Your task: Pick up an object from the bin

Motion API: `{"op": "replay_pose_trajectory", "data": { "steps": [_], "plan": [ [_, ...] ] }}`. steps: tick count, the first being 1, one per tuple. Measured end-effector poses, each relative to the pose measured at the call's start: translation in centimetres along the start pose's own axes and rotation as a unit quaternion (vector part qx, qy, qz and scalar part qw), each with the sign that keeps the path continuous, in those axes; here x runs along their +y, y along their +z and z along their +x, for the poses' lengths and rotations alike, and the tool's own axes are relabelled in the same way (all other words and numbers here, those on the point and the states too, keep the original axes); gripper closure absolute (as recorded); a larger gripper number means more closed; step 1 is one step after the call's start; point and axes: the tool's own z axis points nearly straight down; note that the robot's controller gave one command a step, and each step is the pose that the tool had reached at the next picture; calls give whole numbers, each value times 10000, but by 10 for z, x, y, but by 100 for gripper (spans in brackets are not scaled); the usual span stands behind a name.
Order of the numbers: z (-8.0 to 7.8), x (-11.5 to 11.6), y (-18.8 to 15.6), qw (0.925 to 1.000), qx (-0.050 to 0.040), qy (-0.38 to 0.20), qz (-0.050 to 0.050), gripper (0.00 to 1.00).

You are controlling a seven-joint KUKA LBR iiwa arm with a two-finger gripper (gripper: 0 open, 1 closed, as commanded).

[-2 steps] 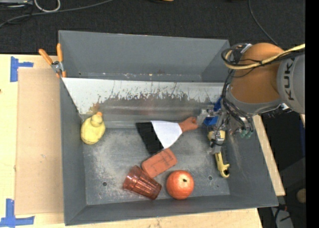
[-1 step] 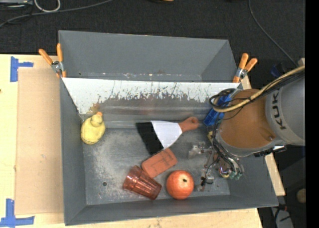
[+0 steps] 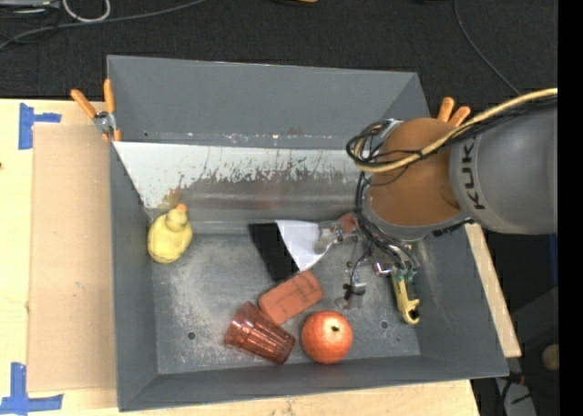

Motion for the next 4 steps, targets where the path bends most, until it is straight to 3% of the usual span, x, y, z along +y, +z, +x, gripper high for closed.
{"op": "replay_pose_trajectory", "data": {
  "steps": [1,2,3,4],
  "plan": [
    [2,19,15,9999,10,-132,-9,0],
    [-8,34,24,9988,58,-480,-18,0],
    [-12,18,28,10000,65,59,-17,100],
    [-12,18,28,10000,65,55,-16,100]
  ]
}}
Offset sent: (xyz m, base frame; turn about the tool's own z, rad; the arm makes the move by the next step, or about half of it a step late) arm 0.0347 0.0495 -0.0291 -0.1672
